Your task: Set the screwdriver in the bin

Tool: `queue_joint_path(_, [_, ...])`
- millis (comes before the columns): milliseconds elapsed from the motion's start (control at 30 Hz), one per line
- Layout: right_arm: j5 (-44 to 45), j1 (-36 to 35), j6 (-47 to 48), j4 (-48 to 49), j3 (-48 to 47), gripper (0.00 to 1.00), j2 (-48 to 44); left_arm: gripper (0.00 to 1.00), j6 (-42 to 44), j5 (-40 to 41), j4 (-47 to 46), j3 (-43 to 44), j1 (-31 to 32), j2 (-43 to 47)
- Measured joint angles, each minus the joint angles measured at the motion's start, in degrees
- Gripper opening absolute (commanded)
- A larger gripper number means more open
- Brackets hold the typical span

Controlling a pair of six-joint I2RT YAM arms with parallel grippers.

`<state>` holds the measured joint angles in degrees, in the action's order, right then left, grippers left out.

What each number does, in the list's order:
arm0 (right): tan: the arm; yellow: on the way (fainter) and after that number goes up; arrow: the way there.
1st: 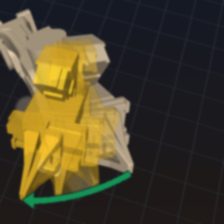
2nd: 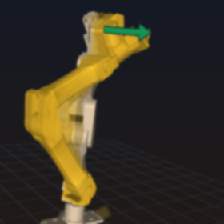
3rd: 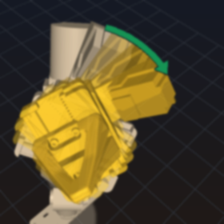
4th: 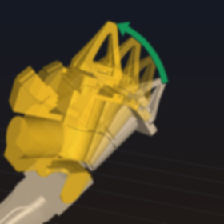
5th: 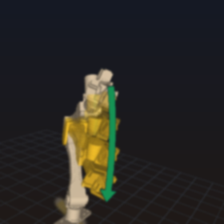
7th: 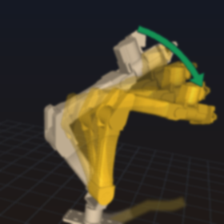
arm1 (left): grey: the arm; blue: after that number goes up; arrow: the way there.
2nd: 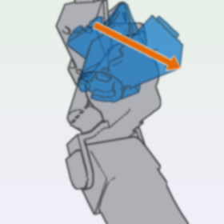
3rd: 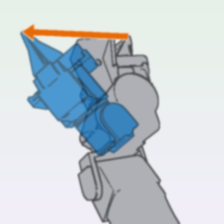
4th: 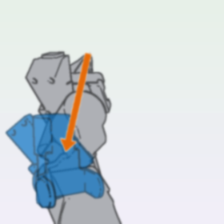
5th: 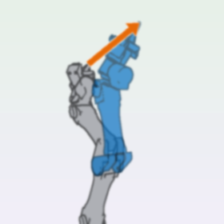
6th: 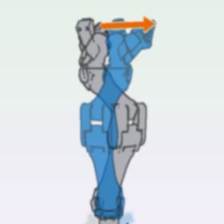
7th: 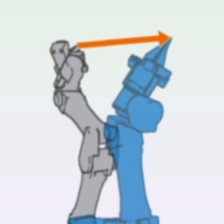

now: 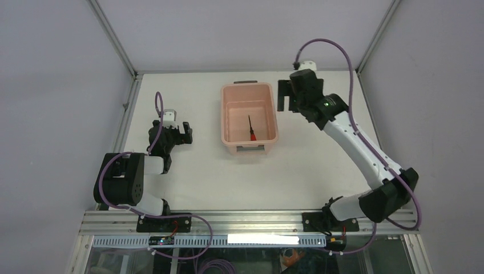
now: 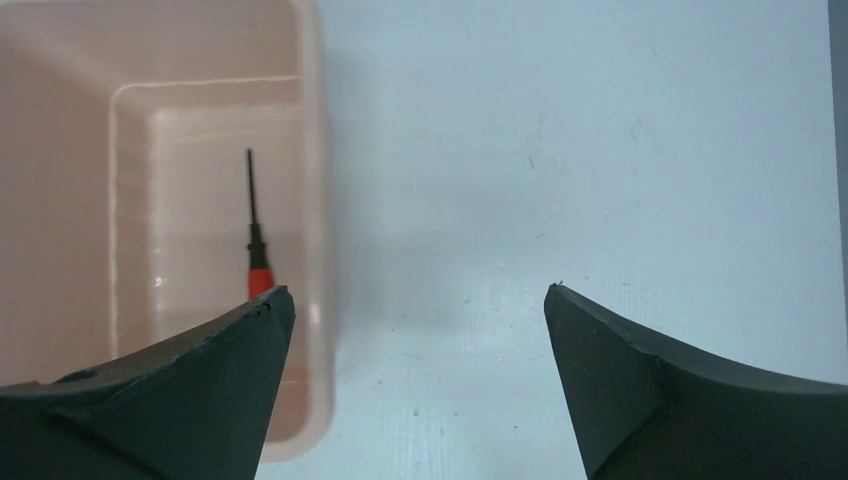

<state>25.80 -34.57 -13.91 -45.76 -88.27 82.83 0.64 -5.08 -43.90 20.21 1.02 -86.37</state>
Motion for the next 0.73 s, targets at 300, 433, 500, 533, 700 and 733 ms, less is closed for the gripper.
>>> queue_joint_path(300, [-8.0, 14.1, 0.5, 15.26, 37.18, 0.99, -19.23, 0.99, -0.02, 0.0, 0.0, 0.0, 0.0, 0.0])
queue_joint_path(433, [-9.62, 14.82, -0.96, 21.29, 48.96, 0.99, -24.26, 0.99, 0.0, 0.0, -0.02, 0.0, 0.0, 0.0])
queue_joint_path(500, [-10.01, 14.91, -2.05, 24.02, 53.33, 0.99, -26.47, 0.99, 0.0, 0.0, 0.0, 0.0, 0.0, 0.0])
queue_joint_path(533, [-10.19, 14.93, -2.58, 25.42, 55.1, 0.99, -27.34, 0.99, -0.02, 0.0, -0.02, 0.0, 0.0, 0.0])
queue_joint_path(700, [-10.25, 14.93, -4.02, 30.29, 59.43, 0.99, -29.68, 0.99, 0.0, 0.0, 0.0, 0.0, 0.0, 0.0])
queue_joint_path(733, [-10.29, 14.93, -4.02, 31.34, 59.87, 0.99, -29.88, 0.99, -0.02, 0.0, -0.02, 0.0, 0.0, 0.0])
